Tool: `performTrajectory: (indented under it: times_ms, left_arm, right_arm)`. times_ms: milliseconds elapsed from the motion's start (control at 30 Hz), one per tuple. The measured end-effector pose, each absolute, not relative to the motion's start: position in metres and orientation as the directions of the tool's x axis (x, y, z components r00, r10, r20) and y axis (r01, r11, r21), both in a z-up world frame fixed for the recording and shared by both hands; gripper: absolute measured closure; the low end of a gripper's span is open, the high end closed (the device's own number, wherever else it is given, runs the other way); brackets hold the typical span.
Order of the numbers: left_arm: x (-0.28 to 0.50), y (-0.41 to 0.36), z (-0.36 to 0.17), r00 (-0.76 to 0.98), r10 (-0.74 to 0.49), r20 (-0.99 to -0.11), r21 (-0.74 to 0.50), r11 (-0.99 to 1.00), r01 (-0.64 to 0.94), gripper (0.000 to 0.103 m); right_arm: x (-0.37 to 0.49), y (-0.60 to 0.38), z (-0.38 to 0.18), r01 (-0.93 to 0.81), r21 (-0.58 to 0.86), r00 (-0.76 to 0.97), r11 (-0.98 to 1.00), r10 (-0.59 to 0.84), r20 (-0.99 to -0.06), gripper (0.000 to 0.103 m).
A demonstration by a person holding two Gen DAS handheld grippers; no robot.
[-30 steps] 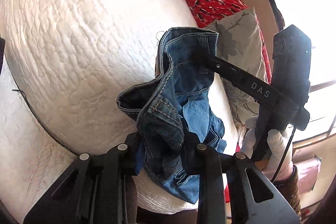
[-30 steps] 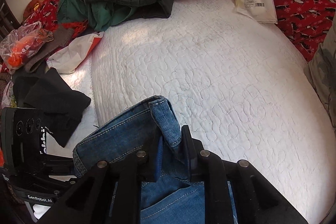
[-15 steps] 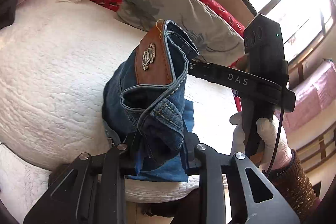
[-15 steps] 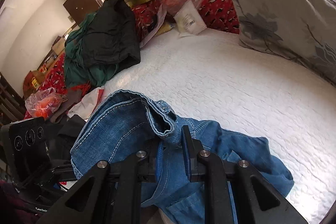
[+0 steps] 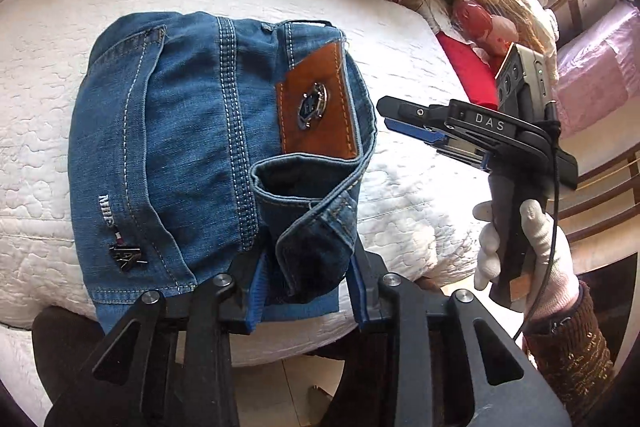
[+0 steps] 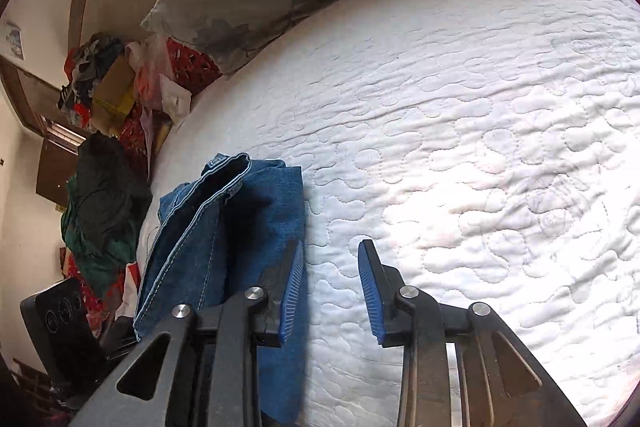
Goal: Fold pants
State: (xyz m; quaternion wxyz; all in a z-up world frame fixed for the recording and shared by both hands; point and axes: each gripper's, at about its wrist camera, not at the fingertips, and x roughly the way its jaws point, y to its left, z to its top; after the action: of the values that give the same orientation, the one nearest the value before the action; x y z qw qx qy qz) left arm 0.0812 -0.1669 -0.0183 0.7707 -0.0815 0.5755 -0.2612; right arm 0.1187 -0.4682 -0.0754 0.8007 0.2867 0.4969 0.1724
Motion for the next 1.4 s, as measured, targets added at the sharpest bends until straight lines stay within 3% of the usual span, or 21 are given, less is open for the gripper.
performTrajectory:
  times_ms: [67, 167, 333, 600, 800, 867, 933, 1033, 1200, 1367, 1400]
  left_arm:
    - [0.069, -0.148, -0.007, 0.205, -0.529, -0.823, -0.462, 0.835, 0.3, 0.067]
    - [0.057, -0.117, -0.001, 0.221, -0.545, -0.809, -0.489, 0.832, 0.262, 0.063]
    - [0.056, -0.097, -0.021, 0.148, -0.591, -0.793, -0.565, 0.804, 0.185, 0.063]
    - [0.033, -0.137, -0.002, 0.131, -0.602, -0.788, -0.536, 0.775, 0.334, 0.063]
    - [0.065, -0.087, -0.04, 0.153, -0.562, -0.813, -0.555, 0.827, 0.087, 0.063]
    - [0.076, -0.077, -0.051, 0.173, -0.521, -0.836, -0.523, 0.851, 0.034, 0.063]
    - [0.088, -0.078, -0.066, 0.16, -0.488, -0.858, -0.493, 0.87, 0.006, 0.063]
    - [0.093, -0.09, -0.079, 0.144, -0.439, -0.887, -0.441, 0.897, 0.02, 0.063]
    - [0.084, -0.088, -0.061, 0.157, -0.461, -0.874, -0.453, 0.888, 0.083, 0.063]
    - [0.089, -0.047, -0.06, 0.193, -0.498, -0.845, -0.511, 0.859, -0.023, 0.063]
    - [0.09, -0.04, -0.062, 0.194, -0.505, -0.841, -0.522, 0.852, -0.047, 0.063]
  right_arm:
    - [0.114, -0.471, -0.068, 0.017, 0.7, 0.483, 0.714, 0.607, -0.631, 0.036]
    - [0.106, -0.457, -0.057, -0.02, 0.781, 0.502, 0.625, 0.681, -0.532, 0.024]
    - [0.104, -0.418, -0.053, -0.042, 0.791, 0.464, 0.61, 0.713, -0.525, 0.024]
    - [0.101, -0.425, -0.044, -0.002, 0.766, 0.5, 0.643, 0.664, -0.556, 0.022]
    - [0.114, -0.422, -0.065, 0.034, 0.721, 0.469, 0.692, 0.626, -0.623, 0.022]
    - [0.121, -0.406, -0.067, -0.015, 0.655, 0.479, 0.756, 0.58, -0.659, 0.025]
    - [0.13, -0.384, -0.075, -0.055, 0.479, 0.465, 0.876, 0.447, -0.764, 0.025]
    - [0.142, -0.363, -0.103, -0.077, 0.368, 0.376, 0.927, 0.369, -0.85, 0.025]
    - [0.124, -0.37, -0.074, -0.103, 0.336, 0.449, 0.936, 0.345, -0.824, 0.023]
    - [0.107, -0.377, -0.083, -0.113, 0.394, 0.385, 0.912, 0.406, -0.829, 0.02]
    - [0.105, -0.373, -0.089, -0.127, 0.394, 0.367, 0.91, 0.412, -0.834, 0.012]
